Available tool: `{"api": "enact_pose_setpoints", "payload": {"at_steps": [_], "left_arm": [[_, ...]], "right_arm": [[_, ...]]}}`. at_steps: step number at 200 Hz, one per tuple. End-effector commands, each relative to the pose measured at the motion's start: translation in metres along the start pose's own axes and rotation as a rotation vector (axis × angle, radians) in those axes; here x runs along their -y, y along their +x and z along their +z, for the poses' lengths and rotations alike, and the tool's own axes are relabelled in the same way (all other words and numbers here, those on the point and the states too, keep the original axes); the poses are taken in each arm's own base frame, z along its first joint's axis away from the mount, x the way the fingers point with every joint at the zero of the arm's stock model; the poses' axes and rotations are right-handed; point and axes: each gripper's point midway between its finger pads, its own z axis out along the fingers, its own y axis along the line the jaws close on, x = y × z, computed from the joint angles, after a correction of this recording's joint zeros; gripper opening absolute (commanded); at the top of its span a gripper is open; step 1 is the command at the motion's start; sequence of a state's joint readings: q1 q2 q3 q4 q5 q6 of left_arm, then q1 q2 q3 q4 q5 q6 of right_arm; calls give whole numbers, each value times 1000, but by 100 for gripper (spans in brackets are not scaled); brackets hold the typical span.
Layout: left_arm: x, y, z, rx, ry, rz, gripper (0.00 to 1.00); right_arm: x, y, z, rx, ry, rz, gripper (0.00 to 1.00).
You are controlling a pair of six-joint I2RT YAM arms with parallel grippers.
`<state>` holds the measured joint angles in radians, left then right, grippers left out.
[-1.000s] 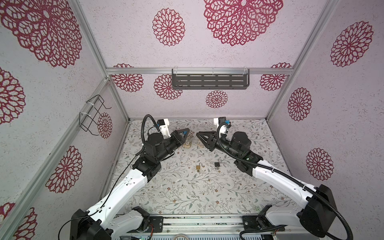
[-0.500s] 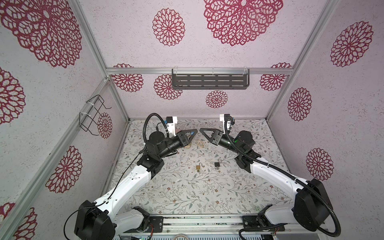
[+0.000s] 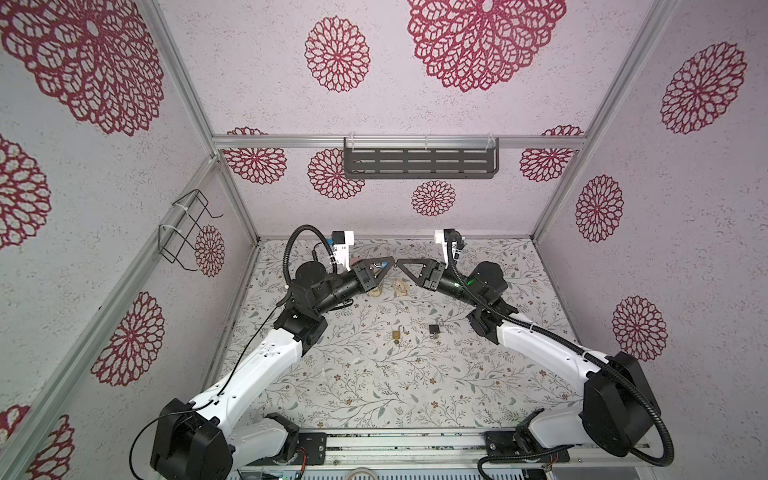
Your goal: Unlock with the key
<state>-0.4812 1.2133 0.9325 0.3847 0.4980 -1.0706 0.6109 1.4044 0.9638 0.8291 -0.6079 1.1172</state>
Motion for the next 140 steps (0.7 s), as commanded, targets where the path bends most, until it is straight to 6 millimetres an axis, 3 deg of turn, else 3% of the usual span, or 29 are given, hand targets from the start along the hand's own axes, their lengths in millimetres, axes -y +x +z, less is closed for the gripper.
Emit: {"api": "enact_pose_setpoints", "payload": {"at_steps": [1,69,104,140], "left_arm": [[14,-9,1,13,55,24,0],[20,-8,9,-17,106,-30,0],[40,-2,14,-54,159,-27,0],[44,-2,14,-60,148,-7,0]], "right_arm": [[-18,-4,1,-2,-66,-28,2],[-22,6,13,-48,-90,-17,0],[-21,19,28,-84,-97,1,0],[-19,30,34,-119,-83,8,0]]}}
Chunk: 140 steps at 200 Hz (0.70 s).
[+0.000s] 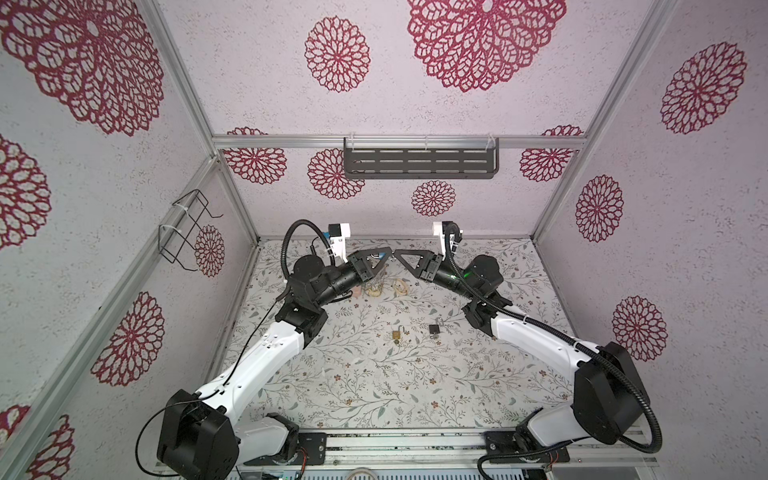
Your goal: Unlock with the key
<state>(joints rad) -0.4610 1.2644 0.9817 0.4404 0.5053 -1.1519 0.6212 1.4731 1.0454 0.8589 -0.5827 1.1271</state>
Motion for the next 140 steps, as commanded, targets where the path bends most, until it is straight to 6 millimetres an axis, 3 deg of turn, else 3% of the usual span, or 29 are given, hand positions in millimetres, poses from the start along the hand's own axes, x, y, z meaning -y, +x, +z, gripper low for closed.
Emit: {"api": "enact_pose_setpoints", "payload": {"at_steps": [1,33,71,112,140], "left_arm": [[37,19,7,-99,113,43,0],[47,22,11,-140,152,37,0],[41,22,3,-159,121,76,0],[28,14,-5,-161,96,97,0],[30,13,-6,-172,108,107,0]], "right_arm": [[-15,44,16,-148,-57,21,0],[-11,49,16,-171,-26,27,0],[-15,25,-7,-106,11,-6,0],[-18,7,-32,-52,74,-41,19],[-9,9,-38,-64,131,-46,27]]}}
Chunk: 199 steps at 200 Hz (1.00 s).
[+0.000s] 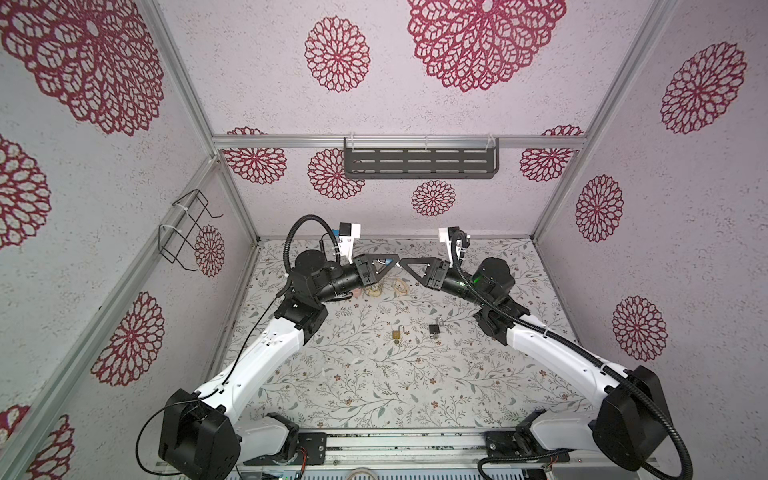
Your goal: Unlock with the key
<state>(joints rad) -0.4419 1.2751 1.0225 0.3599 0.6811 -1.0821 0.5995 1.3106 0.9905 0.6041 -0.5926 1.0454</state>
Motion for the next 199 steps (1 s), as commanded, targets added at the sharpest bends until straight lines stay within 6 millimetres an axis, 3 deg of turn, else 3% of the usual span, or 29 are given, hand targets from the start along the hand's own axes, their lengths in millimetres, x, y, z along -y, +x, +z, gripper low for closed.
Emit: {"api": "enact_pose_setpoints", "payload": {"at_steps": [1,153,199], "left_arm": [[23,-6,-4,-16,63,69,0],[19,-1,-2,-53,61,59,0],[20,-3,-4,-45,48,66,0]], "right_arm": [[-5,-1,-8,-13,17,-43,27],[-41,-5,1,-49,-108,-99,27],[-35,-13,-12,-2,-27,-121,25]]}}
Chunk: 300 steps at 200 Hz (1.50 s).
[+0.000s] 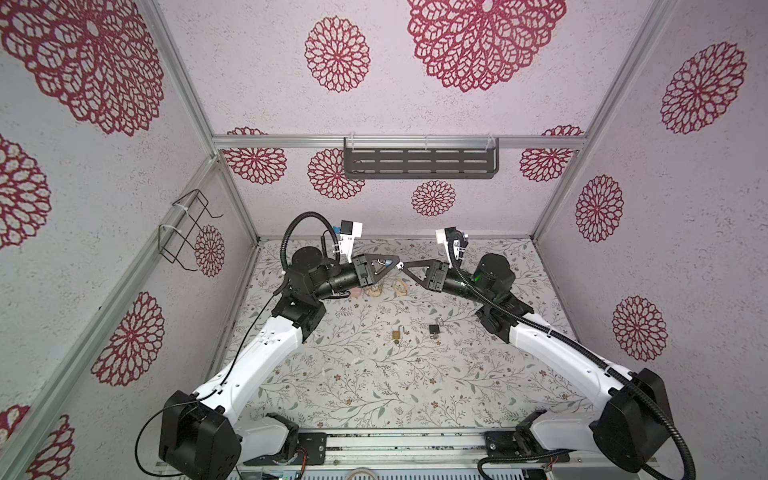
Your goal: Unlock with the key
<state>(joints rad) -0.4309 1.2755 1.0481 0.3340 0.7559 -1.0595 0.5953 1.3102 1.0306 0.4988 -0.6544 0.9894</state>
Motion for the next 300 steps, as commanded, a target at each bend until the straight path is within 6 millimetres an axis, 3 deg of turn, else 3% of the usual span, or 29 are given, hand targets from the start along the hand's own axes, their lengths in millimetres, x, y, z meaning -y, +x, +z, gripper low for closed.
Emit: {"api": "enact_pose_setpoints", "payload": {"at_steps": [1,21,81,180,215,246,278,300], "left_arm": [[10,-7,-3,9,12,44,0],[9,-8,-3,10,9,41,0],[12,-9,-2,10,20,39,0],[15,-7,-3,3,27,38,0],[20,-5,-3,-9,43,32,0],[27,2,5,-39,75,21,0],[50,10,15,-85,166,22,0],[54,18,21,-124,169,34,0]], "right_arm": [[-34,-21,-15,78,-36,-104,25],[-40,-22,-18,83,-43,-126,26],[-48,-11,-1,6,-111,-111,25],[-42,-15,1,16,-84,-132,0],[-35,-11,6,-3,-72,-128,0],[-34,1,18,-52,-71,-133,0],[-34,15,30,-95,-85,-118,0],[-37,25,37,-134,-99,-111,0]]}}
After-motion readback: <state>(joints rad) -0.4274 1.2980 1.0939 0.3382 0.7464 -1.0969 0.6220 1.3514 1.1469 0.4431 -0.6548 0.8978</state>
